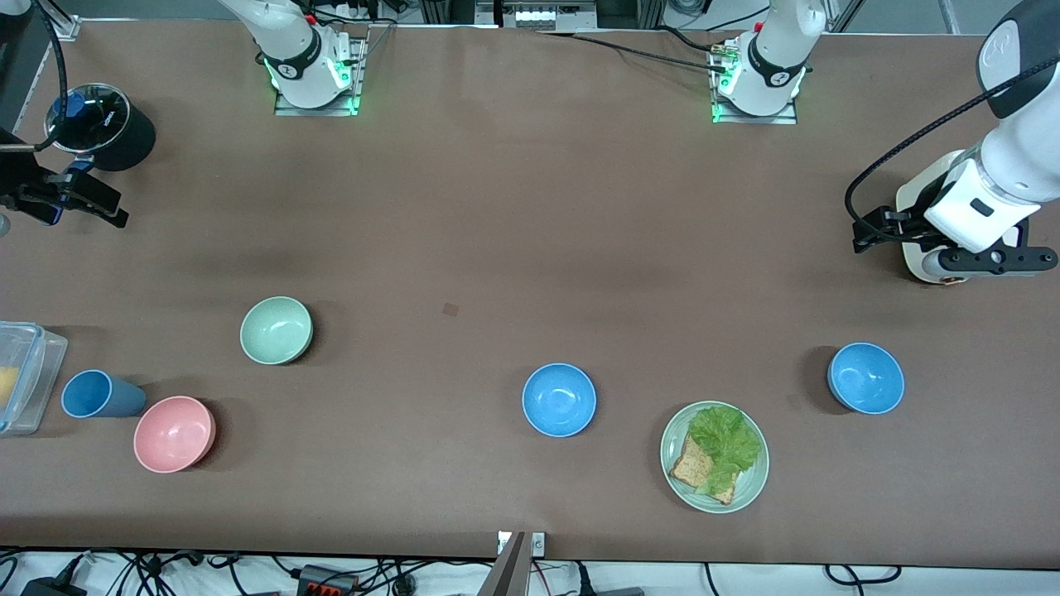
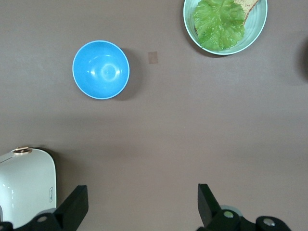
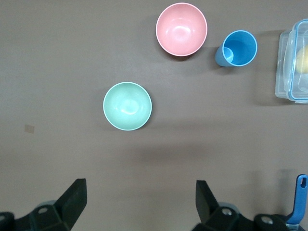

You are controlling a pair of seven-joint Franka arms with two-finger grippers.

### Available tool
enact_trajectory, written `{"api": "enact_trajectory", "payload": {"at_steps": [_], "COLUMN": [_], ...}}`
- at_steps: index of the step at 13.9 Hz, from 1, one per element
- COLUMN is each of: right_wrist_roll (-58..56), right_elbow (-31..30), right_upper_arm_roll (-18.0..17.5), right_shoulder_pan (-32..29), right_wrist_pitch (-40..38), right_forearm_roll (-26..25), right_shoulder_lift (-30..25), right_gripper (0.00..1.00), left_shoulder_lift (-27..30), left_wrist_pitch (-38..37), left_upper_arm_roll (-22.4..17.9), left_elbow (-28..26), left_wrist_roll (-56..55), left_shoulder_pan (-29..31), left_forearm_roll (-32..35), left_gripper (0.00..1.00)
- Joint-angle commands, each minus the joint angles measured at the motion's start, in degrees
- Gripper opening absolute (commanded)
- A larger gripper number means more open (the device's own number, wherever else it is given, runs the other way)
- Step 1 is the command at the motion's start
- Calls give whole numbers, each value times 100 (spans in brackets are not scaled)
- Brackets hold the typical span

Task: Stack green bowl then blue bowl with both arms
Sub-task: 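Reach the right gripper toward the mint-green bowl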

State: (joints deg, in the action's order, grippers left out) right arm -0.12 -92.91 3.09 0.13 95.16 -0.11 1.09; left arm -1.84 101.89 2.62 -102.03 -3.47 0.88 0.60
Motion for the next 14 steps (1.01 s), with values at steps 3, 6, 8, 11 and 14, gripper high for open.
{"api": "enact_trajectory", "payload": {"at_steps": [3, 6, 8, 11, 14], "right_wrist_roll": [-23, -23, -23, -23, 3], "right_elbow": [-96, -105, -122, -114, -114], "right_upper_arm_roll": [-28, -19, -10, -2, -1], "right_shoulder_pan": [22, 5, -4, -39, -22], "right_wrist_pitch": [-7, 11, 54, 274, 441], "right_forearm_roll": [-85, -85, -77, -85, -94], "right_shoulder_lift": [-135, -100, 66, 724, 1348], "right_gripper": [100, 100, 100, 100, 100], "left_shoulder_lift": [-237, -246, -246, -255, -255], "left_wrist_pitch": [-82, -91, -91, -82, -82], "left_upper_arm_roll": [-7, -7, -7, -7, 10], "left_elbow": [367, 377, 377, 438, 508], "left_wrist_roll": [-66, -13, -4, -4, -66], "left_shoulder_pan": [0, -9, -18, -9, -88], "left_forearm_roll": [81, 90, 81, 81, 81], "left_gripper": [100, 100, 100, 100, 100]}}
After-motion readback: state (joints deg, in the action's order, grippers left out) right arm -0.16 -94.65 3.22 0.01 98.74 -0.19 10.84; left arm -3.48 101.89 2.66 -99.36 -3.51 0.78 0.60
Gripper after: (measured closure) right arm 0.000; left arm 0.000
